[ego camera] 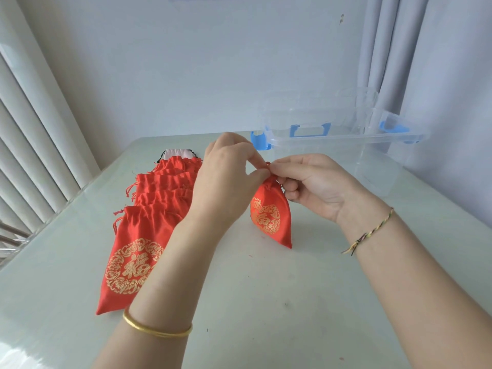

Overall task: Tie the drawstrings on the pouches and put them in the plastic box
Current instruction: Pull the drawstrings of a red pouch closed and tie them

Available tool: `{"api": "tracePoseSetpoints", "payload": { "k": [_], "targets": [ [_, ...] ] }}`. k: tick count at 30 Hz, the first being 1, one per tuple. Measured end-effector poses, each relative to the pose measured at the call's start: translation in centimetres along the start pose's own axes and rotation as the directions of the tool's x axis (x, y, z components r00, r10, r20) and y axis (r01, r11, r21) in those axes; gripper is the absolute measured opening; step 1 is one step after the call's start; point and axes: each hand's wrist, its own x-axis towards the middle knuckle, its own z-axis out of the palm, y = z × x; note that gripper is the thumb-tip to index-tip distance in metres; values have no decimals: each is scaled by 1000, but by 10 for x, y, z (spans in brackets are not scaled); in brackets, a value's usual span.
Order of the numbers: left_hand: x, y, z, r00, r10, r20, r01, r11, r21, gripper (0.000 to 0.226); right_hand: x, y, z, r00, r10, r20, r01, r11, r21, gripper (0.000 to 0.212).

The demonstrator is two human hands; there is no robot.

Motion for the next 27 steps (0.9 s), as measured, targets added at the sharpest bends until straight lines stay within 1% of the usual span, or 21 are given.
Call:
{"api": "tracePoseSetpoints", "payload": {
  "k": [2,4,5,7,9,10,12,13,15,16,17,19,20,21,22,25,27],
  "targets": [
    [1,-3,1,1000,-13,-2,13,1000,1,4,0,1,-2,997,-55,-55,49,993,-111,10],
    [2,-6,-1,999,-44,-3,44,999,-23,4,1,0,-10,975,-155,-158,103,949,-297,13],
    [3,-8,-2,998,-55,4,55,998,-34,6,3,0,-15,964,-188,-186,114,931,-346,15],
    [3,-9,-1,998,-50,43,52,998,-34,8,5,3,-22,959,-187,-212,103,929,-355,18],
    [2,-6,3,996,-39,78,40,999,-16,8,6,7,-25,950,-210,-229,95,899,-428,19],
    [2,-5,5,995,-54,88,56,998,-25,8,7,8,-26,948,-225,-223,95,873,-478,18],
    [2,-6,6,988,-108,108,118,989,-87,9,4,5,-25,961,-221,-168,105,849,-517,6],
    [3,-7,5,985,-132,116,146,982,-121,10,1,2,-24,971,-203,-128,111,853,-510,8],
    [4,-10,4,978,-162,133,185,966,-183,11,-4,-4,-19,985,-169,-42,123,844,-523,27],
    [4,-10,4,975,-168,145,197,956,-219,11,-6,-6,-14,983,-181,-13,138,795,-591,32],
    [4,-9,4,973,-170,155,206,944,-257,11,-6,-6,-8,977,-211,14,163,712,-683,34],
    [3,-6,4,972,-168,166,214,925,-313,11,-6,0,5,952,-306,20,183,515,-837,33],
    [3,-5,5,971,-169,169,217,918,-332,11,-6,3,9,936,-353,7,185,474,-861,28],
    [3,-5,5,970,-171,173,222,910,-350,11,-5,4,10,925,-379,-9,185,471,-862,22],
    [4,-5,5,969,-176,173,229,901,-369,10,-4,4,9,927,-376,-14,183,484,-856,17],
    [16,-5,2,964,-222,147,265,853,-450,7,5,-15,-4,943,-333,-13,190,569,-800,11],
    [35,-6,0,960,-264,96,277,829,-486,5,15,-43,-13,920,-391,-34,234,616,-752,10]
  ]
}}
